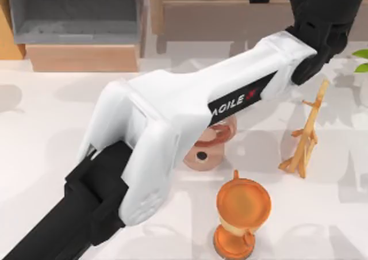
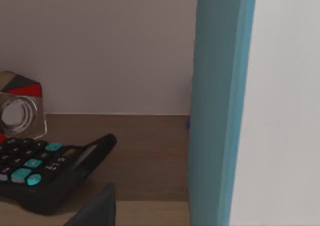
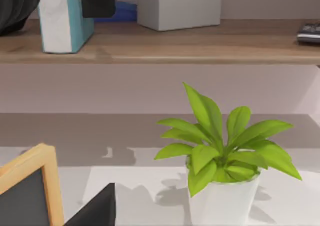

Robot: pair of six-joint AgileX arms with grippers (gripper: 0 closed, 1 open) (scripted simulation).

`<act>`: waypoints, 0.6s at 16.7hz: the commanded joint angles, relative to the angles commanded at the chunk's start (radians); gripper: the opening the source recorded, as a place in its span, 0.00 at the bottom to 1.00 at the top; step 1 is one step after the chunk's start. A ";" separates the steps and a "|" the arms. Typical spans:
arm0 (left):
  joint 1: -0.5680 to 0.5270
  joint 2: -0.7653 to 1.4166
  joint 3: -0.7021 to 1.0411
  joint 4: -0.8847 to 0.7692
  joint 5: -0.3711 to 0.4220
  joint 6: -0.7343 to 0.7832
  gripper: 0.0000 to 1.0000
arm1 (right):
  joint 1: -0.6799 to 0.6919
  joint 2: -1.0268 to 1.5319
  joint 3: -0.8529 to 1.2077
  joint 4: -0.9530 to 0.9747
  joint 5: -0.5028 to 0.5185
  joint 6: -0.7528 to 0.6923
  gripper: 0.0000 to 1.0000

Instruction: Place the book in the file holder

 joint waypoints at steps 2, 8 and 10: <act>0.005 0.000 -0.005 -0.001 0.002 0.000 1.00 | 0.000 0.000 0.000 0.000 0.000 0.000 1.00; 0.009 0.072 0.138 -0.067 0.010 -0.002 1.00 | 0.000 0.000 0.000 0.000 0.000 0.000 1.00; 0.014 0.114 0.221 -0.109 0.014 -0.003 1.00 | 0.000 0.000 0.000 0.000 0.000 0.000 1.00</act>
